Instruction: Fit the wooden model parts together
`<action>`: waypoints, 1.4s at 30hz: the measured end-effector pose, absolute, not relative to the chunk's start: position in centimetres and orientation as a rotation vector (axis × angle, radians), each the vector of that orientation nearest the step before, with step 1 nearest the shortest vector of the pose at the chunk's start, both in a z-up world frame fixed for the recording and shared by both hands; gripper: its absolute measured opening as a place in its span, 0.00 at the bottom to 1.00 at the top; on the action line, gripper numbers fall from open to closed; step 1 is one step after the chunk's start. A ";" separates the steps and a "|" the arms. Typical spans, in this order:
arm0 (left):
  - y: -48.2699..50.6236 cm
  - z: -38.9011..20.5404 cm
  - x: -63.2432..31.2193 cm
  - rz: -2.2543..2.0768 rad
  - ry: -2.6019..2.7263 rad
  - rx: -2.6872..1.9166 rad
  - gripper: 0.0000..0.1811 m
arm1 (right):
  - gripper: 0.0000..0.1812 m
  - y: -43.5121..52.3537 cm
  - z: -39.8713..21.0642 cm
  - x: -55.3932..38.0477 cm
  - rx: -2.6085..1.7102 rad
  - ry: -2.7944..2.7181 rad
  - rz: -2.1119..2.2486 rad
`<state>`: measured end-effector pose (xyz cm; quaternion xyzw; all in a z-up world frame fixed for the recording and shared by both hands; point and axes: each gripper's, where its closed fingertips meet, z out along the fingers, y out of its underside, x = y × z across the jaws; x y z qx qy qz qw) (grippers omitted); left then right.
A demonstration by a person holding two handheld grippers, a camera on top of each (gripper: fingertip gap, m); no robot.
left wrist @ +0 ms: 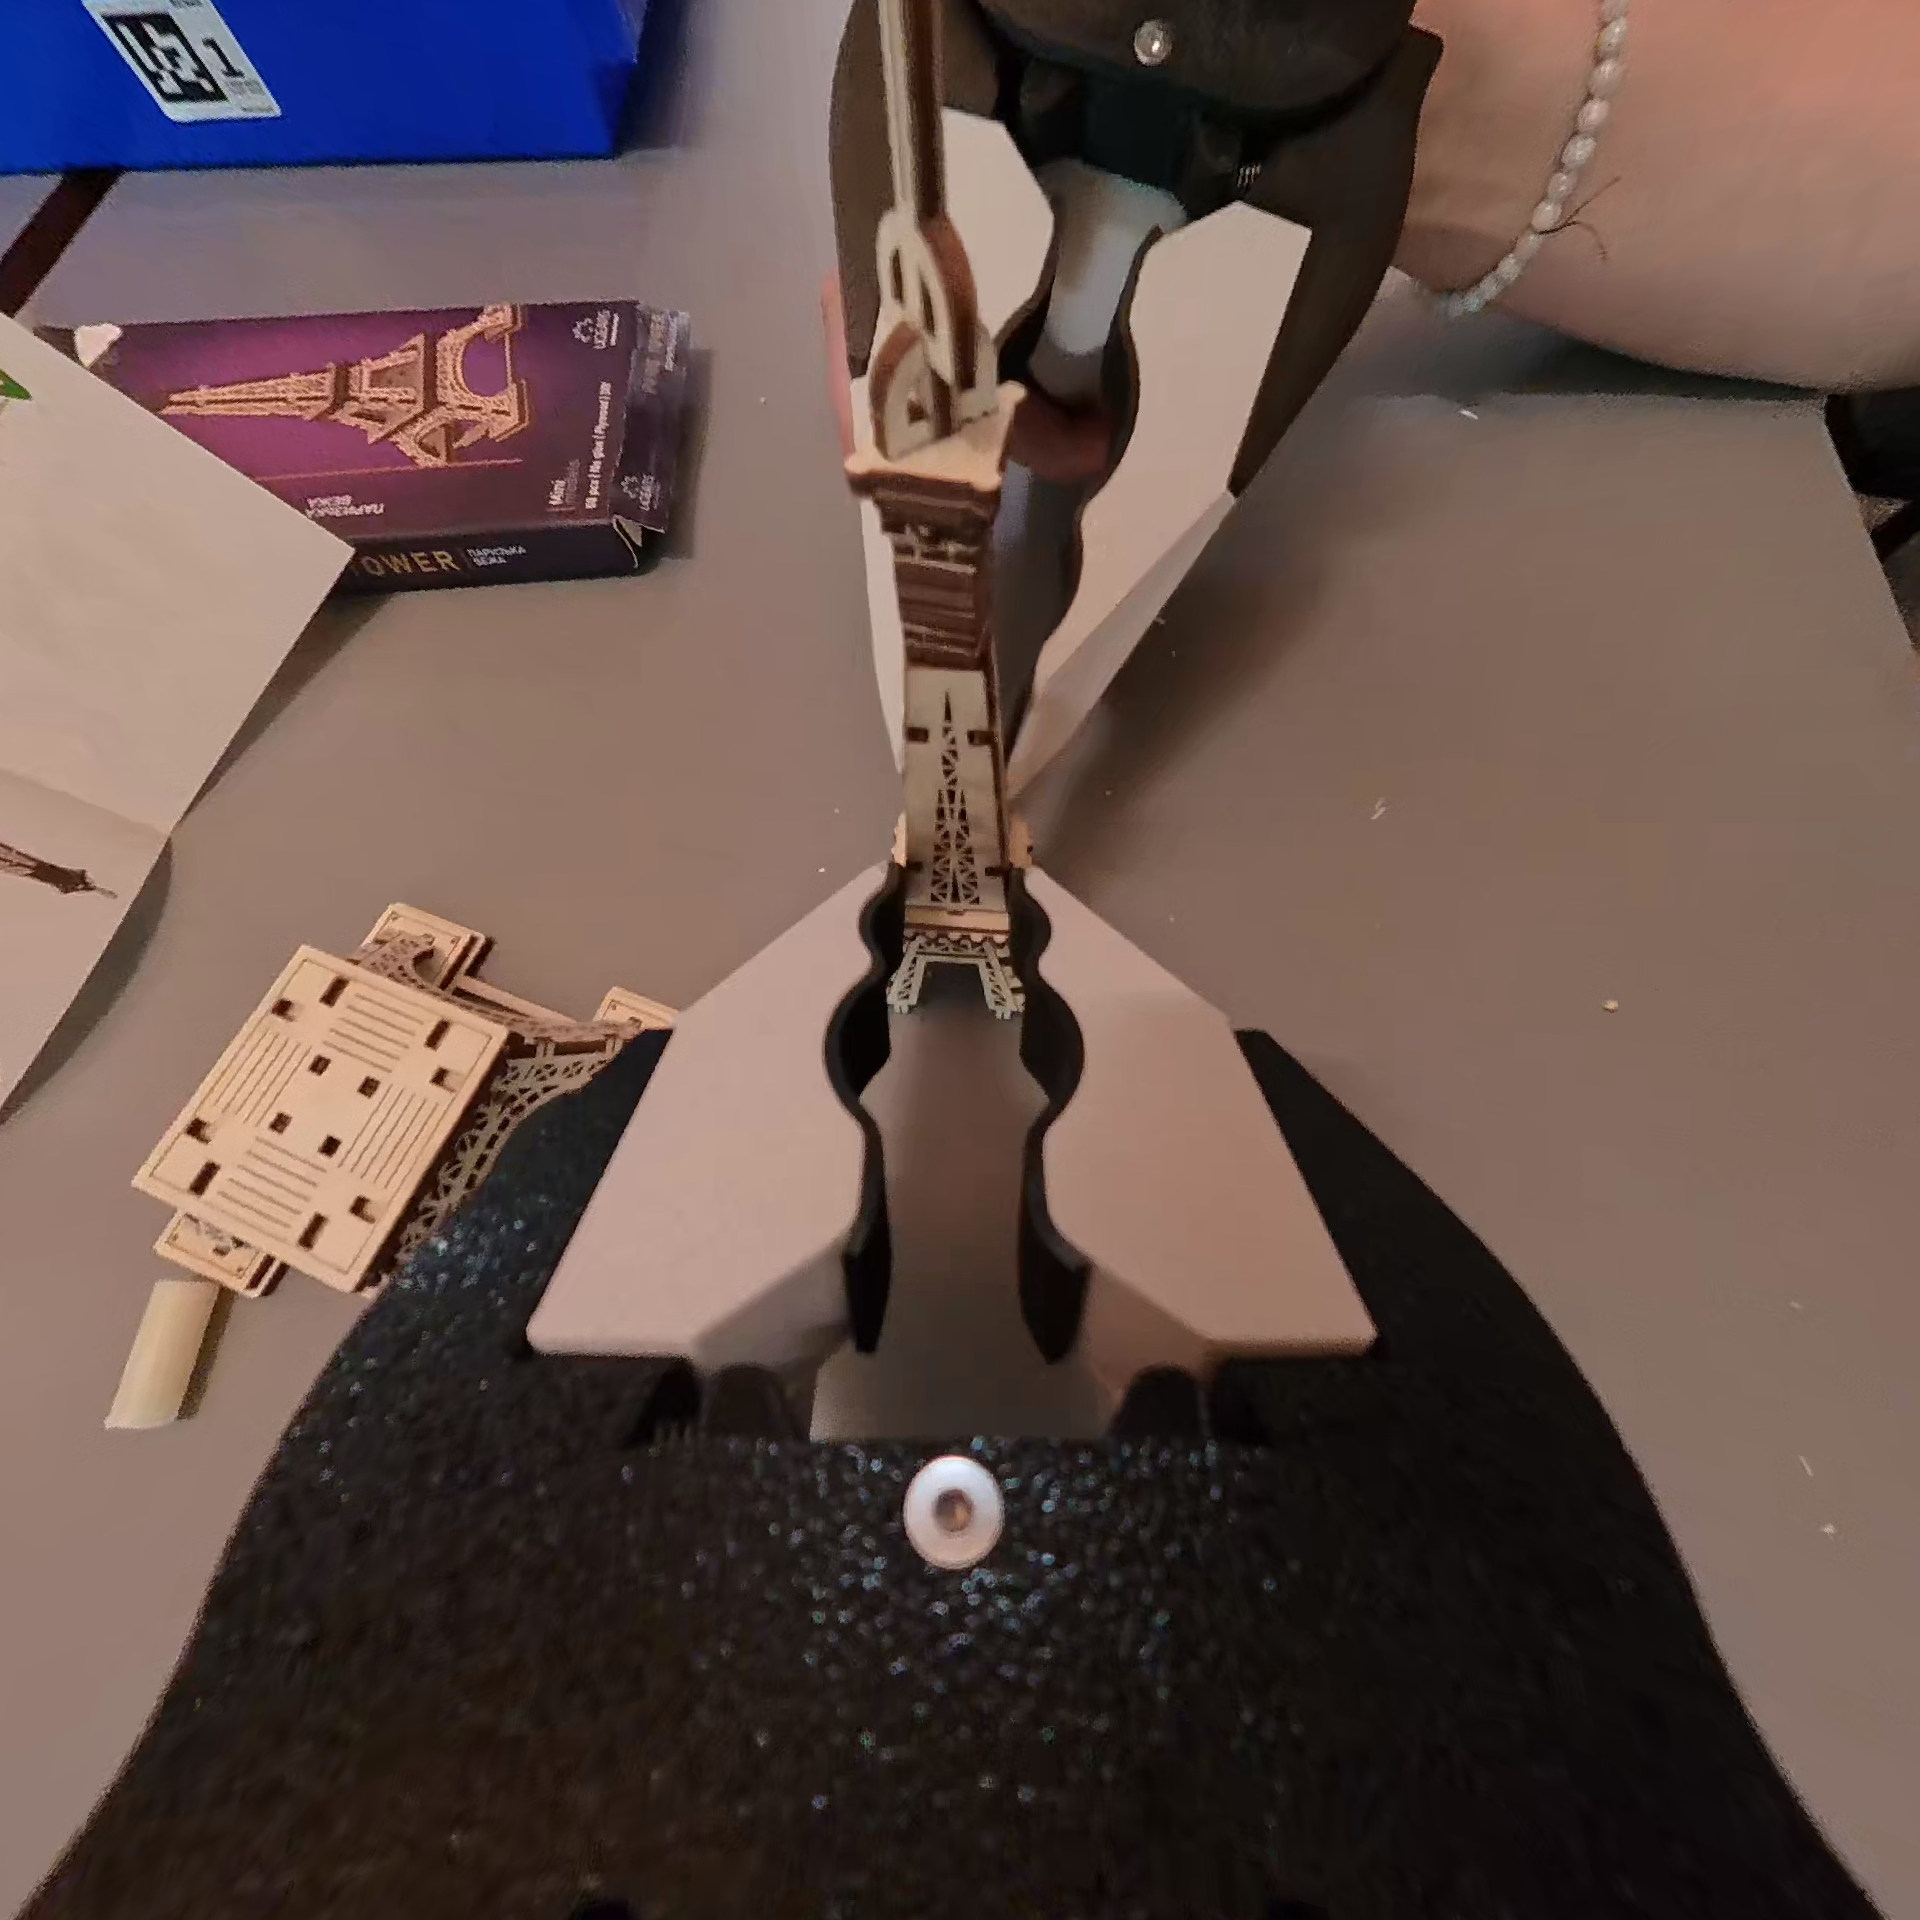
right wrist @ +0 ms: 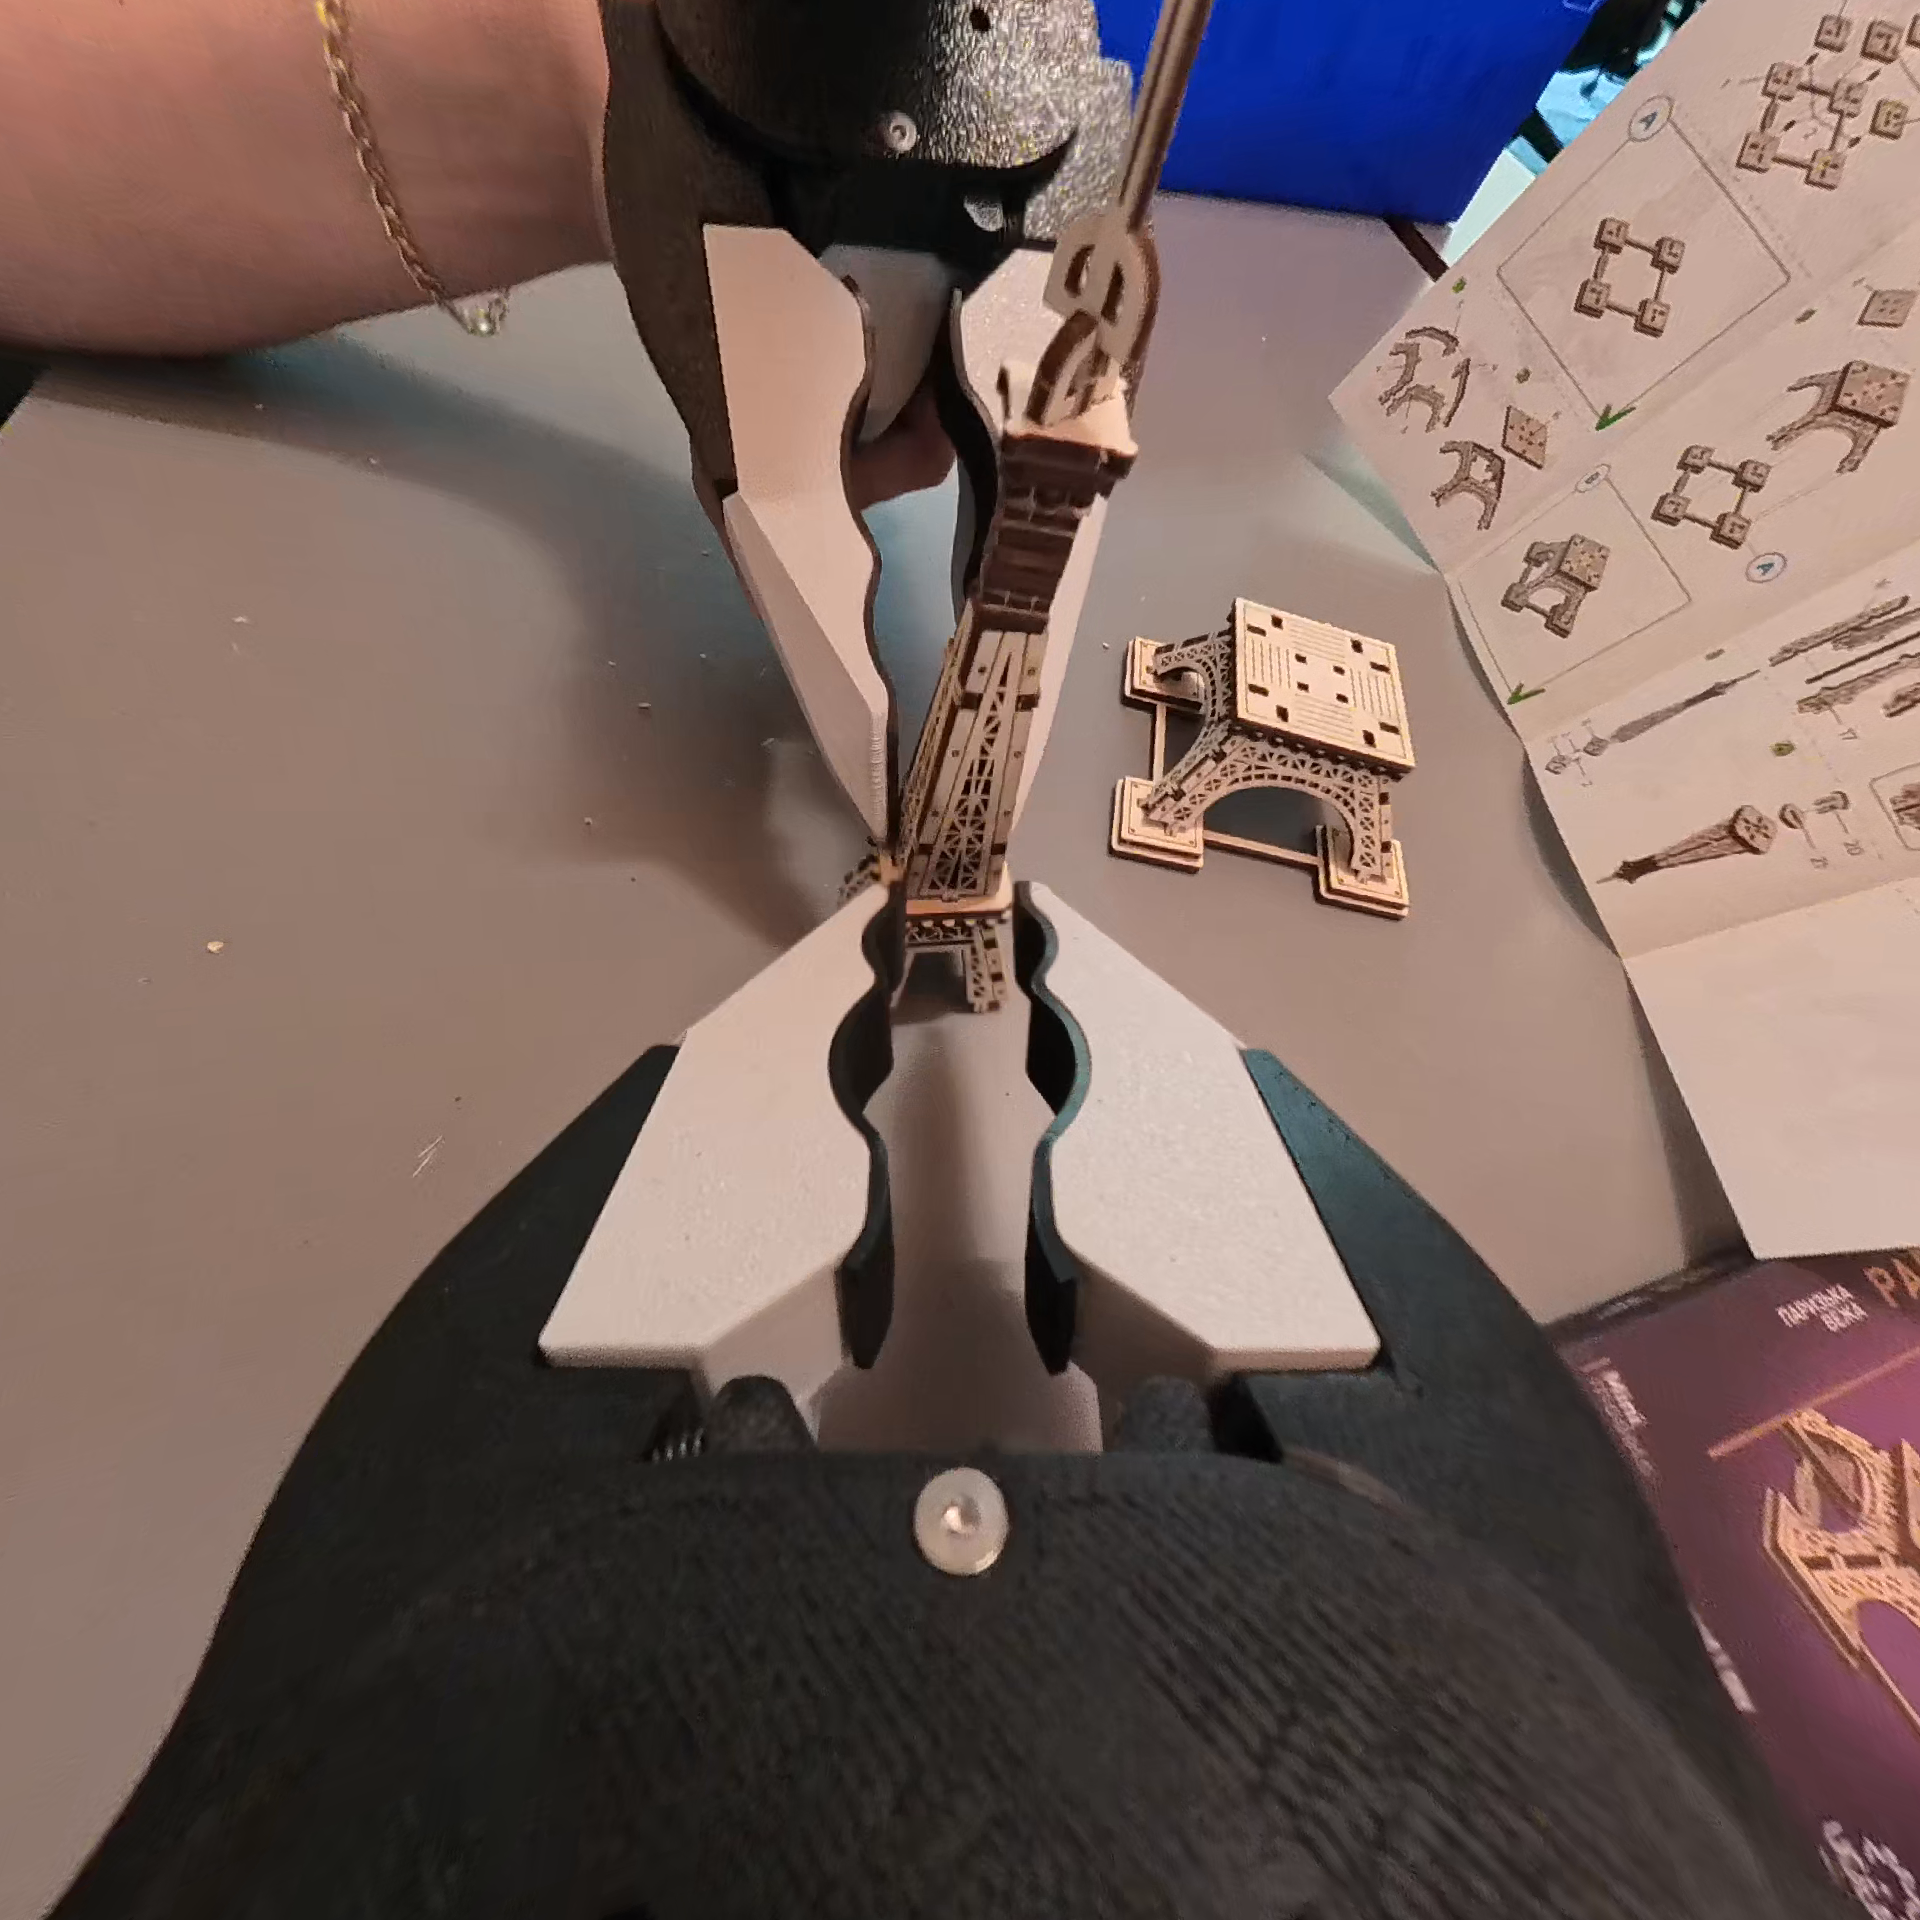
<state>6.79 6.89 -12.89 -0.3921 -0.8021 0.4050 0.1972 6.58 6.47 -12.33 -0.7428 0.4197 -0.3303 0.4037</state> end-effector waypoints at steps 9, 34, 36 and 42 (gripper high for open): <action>6.9 -13.0 6.9 0.993 -2.326 -1.135 0.09 | 0.01 6.7 -12.6 6.5 -1.884 1.050 -0.819; 5.1 -12.0 6.9 1.155 -2.260 -0.848 0.13 | 0.12 4.5 -11.4 6.2 -1.770 1.123 -0.951; 4.9 -11.6 7.7 1.164 -2.241 -0.728 0.13 | 0.12 4.2 -11.1 6.2 -1.743 1.130 -0.971; 5.4 -11.8 7.8 1.188 -2.196 -0.705 0.13 | 0.13 4.4 -11.1 6.2 -1.765 1.105 -1.003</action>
